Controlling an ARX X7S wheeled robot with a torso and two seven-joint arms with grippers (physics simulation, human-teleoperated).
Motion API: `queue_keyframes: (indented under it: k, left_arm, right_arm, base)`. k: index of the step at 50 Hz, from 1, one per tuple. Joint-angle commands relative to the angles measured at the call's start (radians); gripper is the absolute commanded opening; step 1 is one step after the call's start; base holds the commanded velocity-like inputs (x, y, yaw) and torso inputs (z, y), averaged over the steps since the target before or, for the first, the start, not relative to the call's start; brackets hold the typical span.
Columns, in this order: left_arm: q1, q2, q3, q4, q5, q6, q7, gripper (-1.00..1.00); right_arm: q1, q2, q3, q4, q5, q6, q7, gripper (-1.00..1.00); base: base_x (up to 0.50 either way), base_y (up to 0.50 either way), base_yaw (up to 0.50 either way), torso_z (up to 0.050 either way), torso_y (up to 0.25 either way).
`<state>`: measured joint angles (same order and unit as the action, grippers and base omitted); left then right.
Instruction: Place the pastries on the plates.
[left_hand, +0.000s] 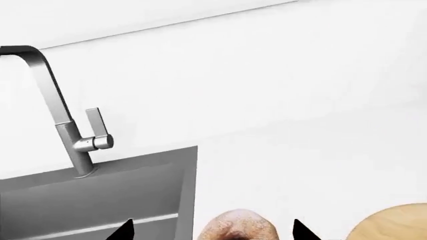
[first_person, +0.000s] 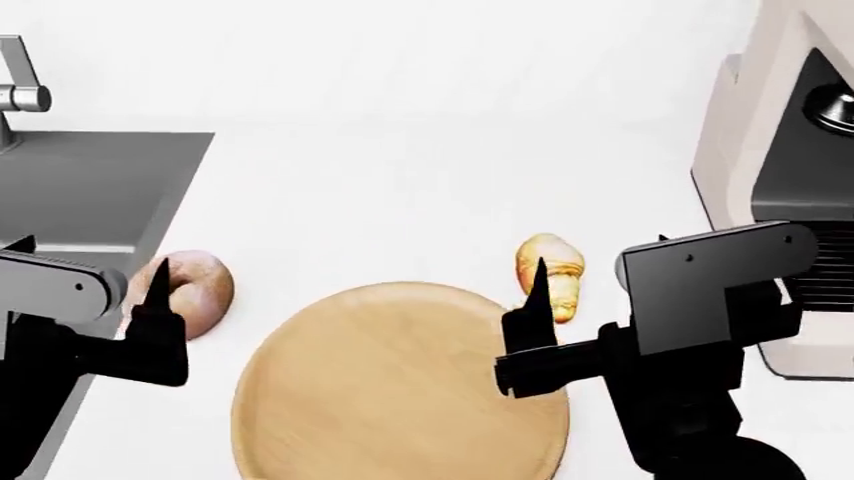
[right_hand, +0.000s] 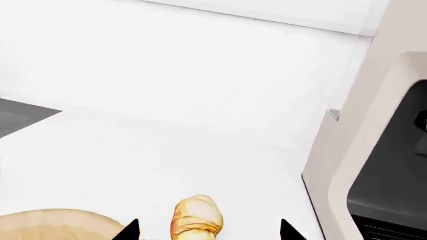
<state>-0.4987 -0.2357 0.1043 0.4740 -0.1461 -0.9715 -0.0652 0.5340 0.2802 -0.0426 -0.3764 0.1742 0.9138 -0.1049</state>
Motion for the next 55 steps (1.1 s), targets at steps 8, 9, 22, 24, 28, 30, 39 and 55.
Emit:
queue_keyframes:
  k: [8, 9, 22, 24, 28, 30, 39, 55]
  left_arm:
    - [-0.012, -0.015, 0.029, -0.011, 0.004, -0.038, 0.021, 1.0]
    - [-0.014, -0.015, 0.03, -0.012, 0.003, -0.04, 0.022, 1.0]
    - [-0.158, -0.047, 0.161, -0.145, -0.006, -0.149, 0.097, 1.0]
    - [-0.188, -0.04, 0.169, -0.189, -0.008, -0.153, 0.104, 1.0]
    - [-0.219, -0.04, 0.192, -0.263, -0.003, -0.136, 0.115, 1.0]
    - [-0.231, -0.047, 0.205, -0.292, 0.001, -0.127, 0.123, 1.0]
    - [-0.231, -0.054, 0.231, -0.397, 0.017, -0.076, 0.124, 1.0]
    - [-0.26, -0.068, 0.248, -0.586, 0.034, 0.009, 0.133, 1.0]
  right_arm:
    - [-0.014, -0.01, 0.012, 0.01, 0.011, 0.003, -0.006, 1.0]
    - [-0.016, -0.01, 0.012, 0.01, 0.013, 0.002, -0.006, 1.0]
    - [-0.014, -0.007, 0.005, 0.012, 0.019, 0.009, -0.005, 1.0]
    - [-0.015, -0.006, 0.009, 0.009, 0.022, 0.01, -0.005, 1.0]
    - [-0.023, -0.002, 0.011, 0.014, 0.024, 0.007, -0.007, 1.0]
    - [-0.027, -0.001, 0.013, 0.017, 0.025, 0.003, -0.007, 1.0]
    - [-0.038, 0.001, 0.018, 0.031, 0.027, -0.012, -0.004, 1.0]
    - [-0.044, 0.007, 0.027, 0.027, 0.036, -0.011, 0.002, 1.0]
  base:
    - [0.25, -0.02, 0.0, 0.0, 0.003]
    - [0.0, 0.0, 0.0, 0.0, 0.0]
    - [0.0, 0.0, 0.0, 0.0, 0.0]
    - [0.0, 0.0, 0.0, 0.0, 0.0]
    - [0.0, 0.0, 0.0, 0.0, 0.0]
    - [0.0, 0.0, 0.0, 0.0, 0.0]
    - [0.0, 0.0, 0.0, 0.0, 0.0]
    - [0.0, 0.0, 0.0, 0.0, 0.0]
